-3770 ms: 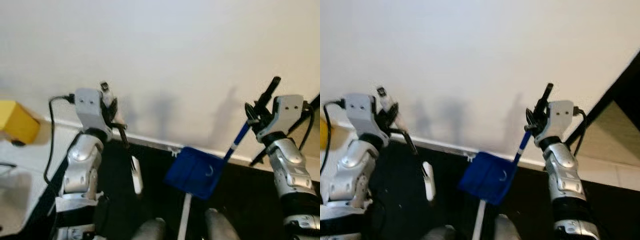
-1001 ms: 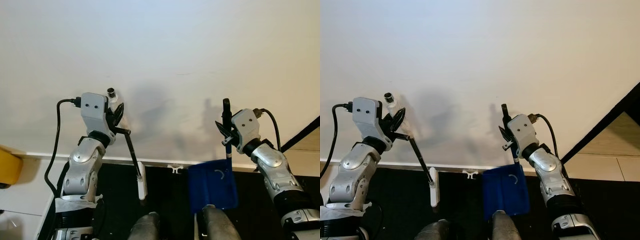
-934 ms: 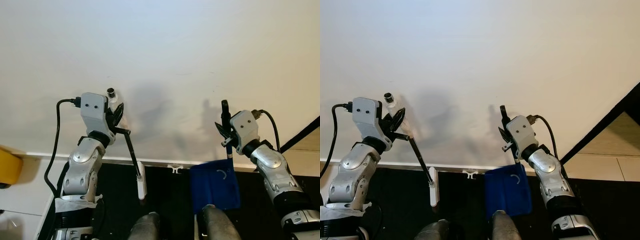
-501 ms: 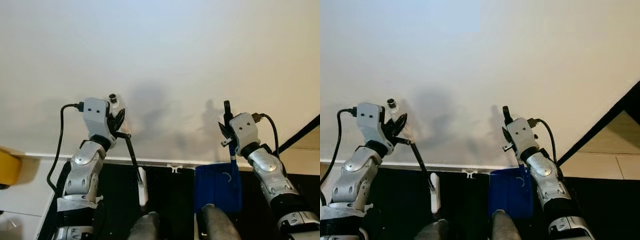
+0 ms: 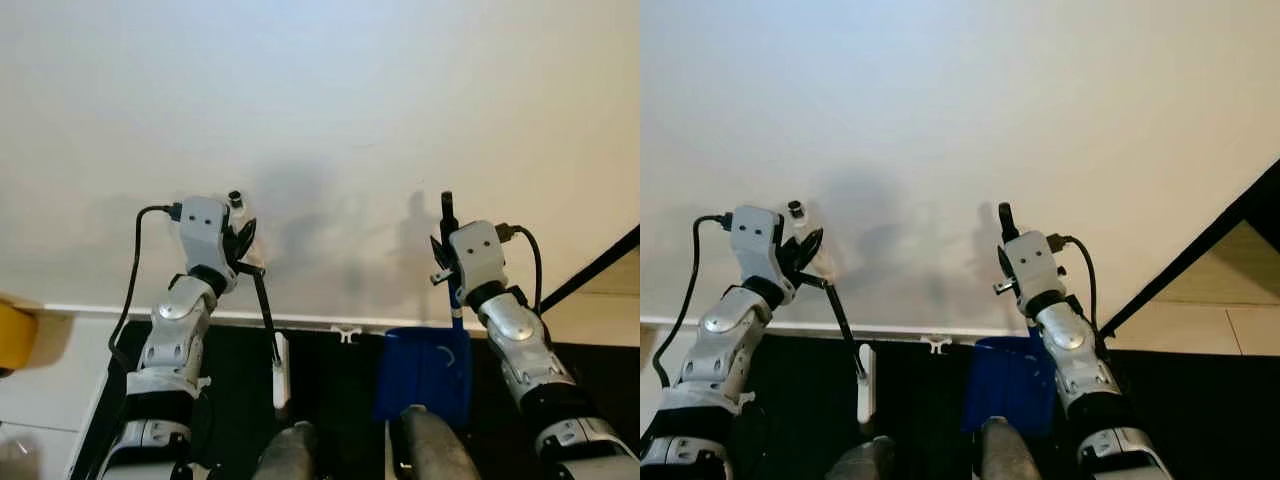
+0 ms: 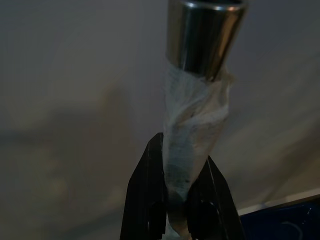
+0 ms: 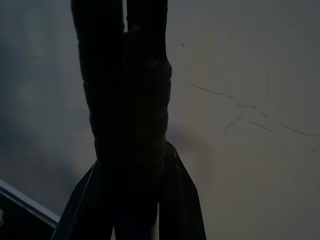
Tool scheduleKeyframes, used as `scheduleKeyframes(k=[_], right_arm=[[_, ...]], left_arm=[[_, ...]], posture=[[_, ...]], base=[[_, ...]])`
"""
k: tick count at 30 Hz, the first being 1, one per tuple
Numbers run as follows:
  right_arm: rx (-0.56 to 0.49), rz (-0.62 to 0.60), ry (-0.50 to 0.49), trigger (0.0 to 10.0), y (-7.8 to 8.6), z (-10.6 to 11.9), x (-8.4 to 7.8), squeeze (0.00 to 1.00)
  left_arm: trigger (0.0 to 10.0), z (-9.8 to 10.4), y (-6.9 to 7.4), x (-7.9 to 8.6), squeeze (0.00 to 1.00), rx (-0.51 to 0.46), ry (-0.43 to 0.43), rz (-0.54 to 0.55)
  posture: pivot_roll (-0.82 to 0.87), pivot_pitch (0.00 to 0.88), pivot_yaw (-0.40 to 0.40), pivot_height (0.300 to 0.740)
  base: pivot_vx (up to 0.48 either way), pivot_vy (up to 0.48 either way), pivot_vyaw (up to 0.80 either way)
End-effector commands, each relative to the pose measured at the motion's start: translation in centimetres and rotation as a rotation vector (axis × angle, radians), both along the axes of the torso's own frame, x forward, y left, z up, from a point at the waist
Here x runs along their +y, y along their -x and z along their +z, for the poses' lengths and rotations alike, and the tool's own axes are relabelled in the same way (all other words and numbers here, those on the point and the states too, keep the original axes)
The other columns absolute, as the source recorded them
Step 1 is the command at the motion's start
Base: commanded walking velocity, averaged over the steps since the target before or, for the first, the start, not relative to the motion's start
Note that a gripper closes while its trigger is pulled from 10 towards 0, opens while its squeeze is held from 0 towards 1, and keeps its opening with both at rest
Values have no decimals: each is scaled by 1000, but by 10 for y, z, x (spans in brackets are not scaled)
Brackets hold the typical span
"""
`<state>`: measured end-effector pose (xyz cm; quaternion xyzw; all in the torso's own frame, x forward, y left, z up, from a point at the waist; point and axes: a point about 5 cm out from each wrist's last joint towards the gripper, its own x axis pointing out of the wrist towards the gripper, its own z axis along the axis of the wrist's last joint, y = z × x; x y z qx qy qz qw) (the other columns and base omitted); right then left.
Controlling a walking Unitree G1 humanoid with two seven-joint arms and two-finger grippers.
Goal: Sweep floor
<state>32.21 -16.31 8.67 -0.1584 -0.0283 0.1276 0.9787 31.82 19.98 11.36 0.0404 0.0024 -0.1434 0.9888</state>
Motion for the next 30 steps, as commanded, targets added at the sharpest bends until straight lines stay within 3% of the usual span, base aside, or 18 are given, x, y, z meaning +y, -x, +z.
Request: scheduleKeyframes(k=[1, 8, 19, 30], right_arm=[[-23, -11, -15, 10000, 0, 2, -1, 0], [-56, 16, 70, 10000, 2, 1, 8, 0], [-23, -48, -25, 10000, 7, -13, 18, 0], [-28, -9, 7, 10000, 10, -19, 37, 0]], left_arm=[[10000, -2, 1, 3, 0, -2, -31, -3], [10000, -6, -9, 3, 0, -14, -43, 2], [10000, -1, -18, -1, 0, -43, -32, -2], [10000, -10, -22, -5, 0, -10, -30, -44]], posture=[[22, 198, 70, 740], [16, 207, 65, 740], [21, 217, 62, 740], [23, 242, 47, 740]], base=[[0, 0, 0], [0, 0, 0], [0, 0, 0], [0, 0, 0]])
